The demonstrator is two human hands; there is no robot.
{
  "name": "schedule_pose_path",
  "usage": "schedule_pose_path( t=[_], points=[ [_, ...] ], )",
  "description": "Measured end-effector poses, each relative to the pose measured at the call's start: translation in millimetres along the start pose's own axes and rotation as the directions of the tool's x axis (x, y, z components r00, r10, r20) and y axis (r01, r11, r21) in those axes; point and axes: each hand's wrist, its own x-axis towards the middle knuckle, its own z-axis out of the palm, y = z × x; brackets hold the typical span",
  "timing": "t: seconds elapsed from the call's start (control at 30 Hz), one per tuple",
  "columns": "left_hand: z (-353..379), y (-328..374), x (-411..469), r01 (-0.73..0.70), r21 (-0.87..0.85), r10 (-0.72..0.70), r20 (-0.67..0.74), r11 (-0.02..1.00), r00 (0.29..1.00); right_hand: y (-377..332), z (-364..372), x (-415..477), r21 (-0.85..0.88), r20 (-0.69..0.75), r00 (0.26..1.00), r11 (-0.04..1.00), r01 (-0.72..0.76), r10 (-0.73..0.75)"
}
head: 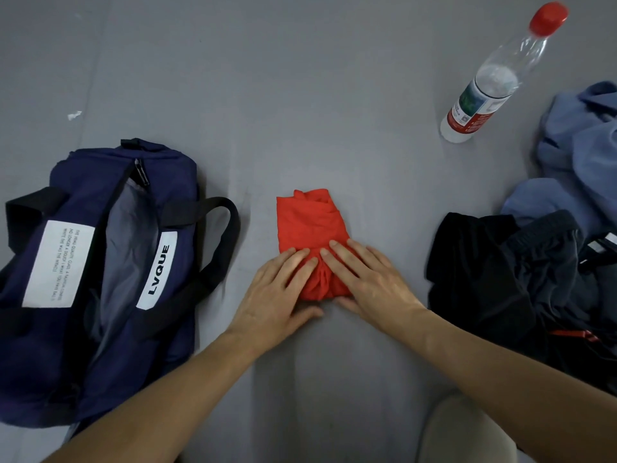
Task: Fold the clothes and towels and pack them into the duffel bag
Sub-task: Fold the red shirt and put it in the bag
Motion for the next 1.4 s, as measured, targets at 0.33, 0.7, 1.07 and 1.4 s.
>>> schedule_pose_path(
  t=[0.33,0.7,1.07,1.4],
  points=[
    [-10.7,-4.6,12.3,-0.004,-0.051,0.002,-0.031,0.999,1.000,-0.4,-7.1,14.4,0.067,-0.034,0.999,0.998,0.005,-0.003],
    [-44.6,-3.7,31.4,0.434,-0.442,-0.278,0.374,0.785,0.885,2.8,-48.7,37.0,0.443,0.429,0.861,0.767,-0.464,0.273],
    [-42.1,8.7,60.0,0.825,-0.189,-0.808,0.180,0.532,0.562,19.2,-45.2,77.1,0.616,0.414,0.880,0.640,-0.460,0.233],
    [-53.4,49.1,33.2,0.566,-0.789,-0.748,0.522,-0.239,0.410,-36.8,-42.1,46.7,0.834,0.544,0.808,-0.032,-0.551,0.225]
  ],
)
